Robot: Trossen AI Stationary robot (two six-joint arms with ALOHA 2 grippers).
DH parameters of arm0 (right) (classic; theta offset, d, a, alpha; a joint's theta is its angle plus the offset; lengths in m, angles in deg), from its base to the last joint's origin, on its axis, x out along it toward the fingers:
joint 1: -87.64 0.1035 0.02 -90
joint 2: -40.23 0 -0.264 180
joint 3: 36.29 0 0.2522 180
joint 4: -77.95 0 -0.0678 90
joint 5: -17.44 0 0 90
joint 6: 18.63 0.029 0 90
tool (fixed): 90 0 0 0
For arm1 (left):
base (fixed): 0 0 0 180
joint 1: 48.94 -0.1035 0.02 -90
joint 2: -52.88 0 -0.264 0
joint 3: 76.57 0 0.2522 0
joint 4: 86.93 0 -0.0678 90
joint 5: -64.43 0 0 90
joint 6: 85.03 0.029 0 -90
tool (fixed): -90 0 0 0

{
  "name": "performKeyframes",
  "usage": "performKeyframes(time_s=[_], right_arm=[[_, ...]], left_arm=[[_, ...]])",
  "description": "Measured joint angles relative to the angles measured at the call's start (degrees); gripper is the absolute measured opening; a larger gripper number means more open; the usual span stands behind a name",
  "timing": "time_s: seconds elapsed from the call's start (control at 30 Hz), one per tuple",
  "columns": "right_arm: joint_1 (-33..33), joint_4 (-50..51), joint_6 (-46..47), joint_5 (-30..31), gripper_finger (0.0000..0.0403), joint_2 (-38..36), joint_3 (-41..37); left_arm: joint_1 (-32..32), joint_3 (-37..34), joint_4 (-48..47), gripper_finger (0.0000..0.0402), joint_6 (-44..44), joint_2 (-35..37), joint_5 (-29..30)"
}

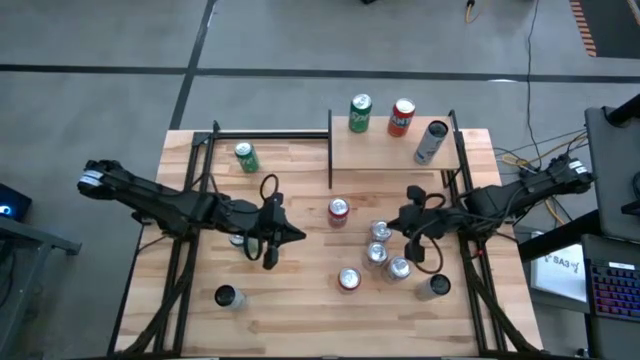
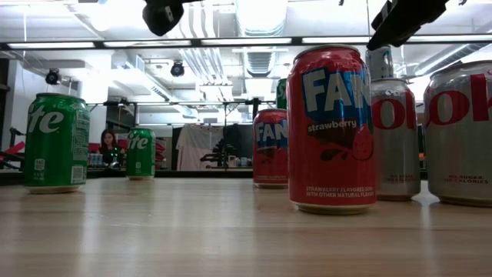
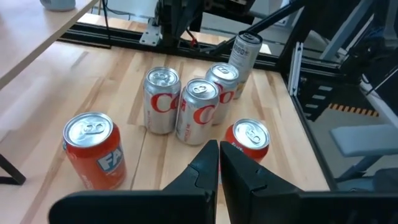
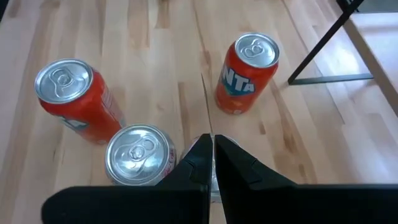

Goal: Place canned beverage on shelf
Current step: Put the top silver soda can on the shelf

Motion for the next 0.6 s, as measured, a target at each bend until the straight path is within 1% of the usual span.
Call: performKeyframes(time_s=[0.2,0.3,0.47,0.6], right_arm=[[-0.02,-0.13,-0.13,0.52,0.0009,0.15,0.01],[-0.02,-0.11,-0.31,2.32,0.0009,0.15,0.0],[-0.02,0.06,-4.6,3.48,0.001,0.45,0.0],[-0.02,0.06,-5.72,4.81,0.0027,0.48,-0.02]], left_arm=[[0.0,-0.02,0.79,0.0,0.96,-0.02,0.05],[0.0,-0.02,0.97,0.0,1.19,-0.04,0.07],[0.0,-0.02,0.96,0.0,1.11,-0.1,0.07],[0.0,-0.04,0.96,0.0,0.94,-0.1,0.07]])
